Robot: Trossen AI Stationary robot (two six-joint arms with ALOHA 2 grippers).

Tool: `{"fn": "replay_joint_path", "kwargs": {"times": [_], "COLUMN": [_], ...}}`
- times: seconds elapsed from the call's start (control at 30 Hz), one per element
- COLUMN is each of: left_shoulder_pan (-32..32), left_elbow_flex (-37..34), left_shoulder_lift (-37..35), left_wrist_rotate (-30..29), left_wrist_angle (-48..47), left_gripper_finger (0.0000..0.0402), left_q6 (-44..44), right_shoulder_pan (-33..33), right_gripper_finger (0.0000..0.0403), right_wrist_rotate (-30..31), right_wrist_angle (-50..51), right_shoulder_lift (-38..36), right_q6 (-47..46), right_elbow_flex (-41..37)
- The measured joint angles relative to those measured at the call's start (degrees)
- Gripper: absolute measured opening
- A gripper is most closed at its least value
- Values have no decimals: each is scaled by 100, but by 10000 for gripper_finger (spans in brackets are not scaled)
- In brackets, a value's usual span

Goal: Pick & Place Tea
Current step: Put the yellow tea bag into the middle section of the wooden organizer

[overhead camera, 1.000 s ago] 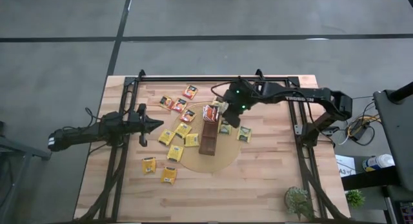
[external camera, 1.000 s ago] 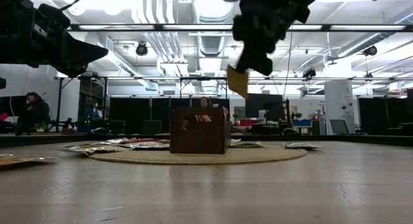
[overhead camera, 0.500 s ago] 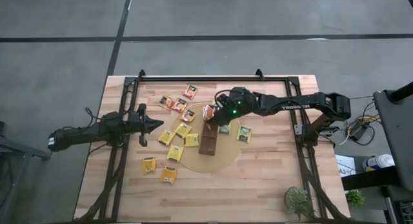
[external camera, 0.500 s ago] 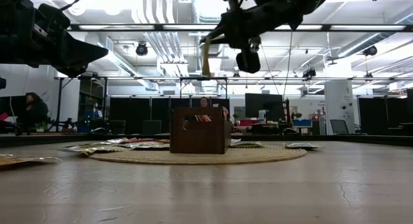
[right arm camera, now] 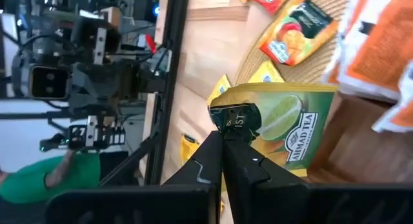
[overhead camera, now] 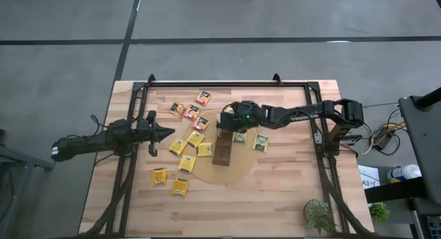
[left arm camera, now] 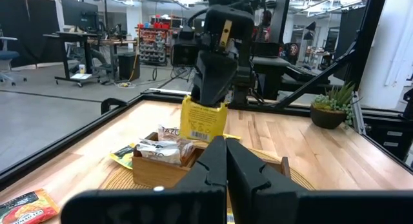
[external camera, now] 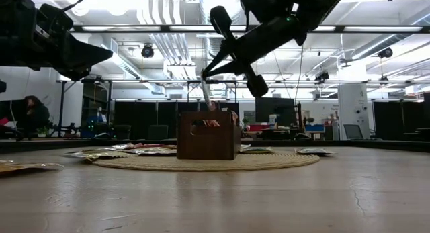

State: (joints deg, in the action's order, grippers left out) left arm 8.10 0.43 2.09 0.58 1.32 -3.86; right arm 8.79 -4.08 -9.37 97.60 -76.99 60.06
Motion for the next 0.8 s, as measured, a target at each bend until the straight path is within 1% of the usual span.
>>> {"fn": "replay_joint_path", "kwargs": {"times": [0.23,0.37,0.8], "left_shoulder_pan": [2,0,1], "left_elbow_flex": [0,0,0], "left_shoulder_lift": [0,0,0], "left_wrist_rotate": [0,0,0], "left_wrist_angle": [0,0,0], "left_gripper_finger": [0,0,0], "left_q6": [0,0,0], "right_shoulder_pan": [-261,-269,-249], "right_gripper_finger": [8,8,8], "right_wrist_rotate": [329,414,429], "right_wrist_angle": [-404,-644,-911], "right_shoulder_lift": [0,2,0], "right_q6": [-599,-812,-886], "right_elbow_flex": [-447,-733,-974]}}
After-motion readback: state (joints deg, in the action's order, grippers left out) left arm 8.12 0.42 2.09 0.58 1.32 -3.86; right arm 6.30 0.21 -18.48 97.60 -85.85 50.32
